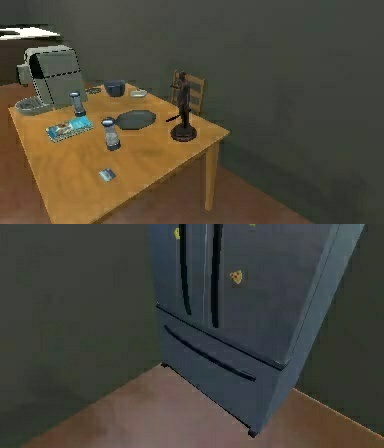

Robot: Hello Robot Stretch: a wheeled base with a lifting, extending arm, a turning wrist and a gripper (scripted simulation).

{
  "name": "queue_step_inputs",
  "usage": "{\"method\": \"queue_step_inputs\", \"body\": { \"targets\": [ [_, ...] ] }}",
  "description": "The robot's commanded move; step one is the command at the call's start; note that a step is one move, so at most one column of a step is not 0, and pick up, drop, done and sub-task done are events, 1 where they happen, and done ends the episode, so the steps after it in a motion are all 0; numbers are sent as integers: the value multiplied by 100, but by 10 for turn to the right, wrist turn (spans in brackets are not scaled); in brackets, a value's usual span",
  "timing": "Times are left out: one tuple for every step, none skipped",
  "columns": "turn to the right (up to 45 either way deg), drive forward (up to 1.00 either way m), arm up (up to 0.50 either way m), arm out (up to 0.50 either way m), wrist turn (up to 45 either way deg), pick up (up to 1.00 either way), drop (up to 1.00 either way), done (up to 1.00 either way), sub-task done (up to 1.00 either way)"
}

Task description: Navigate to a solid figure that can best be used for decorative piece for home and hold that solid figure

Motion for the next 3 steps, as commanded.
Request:
{"method": "queue_step_inputs", "body": {
  "targets": [
    [210,0,0,0,0,0,0,0,0],
    [0,100,0,0,0,0,0,0,0],
    [-30,0,0,0,0,0,0,0,0]
  ]
}}
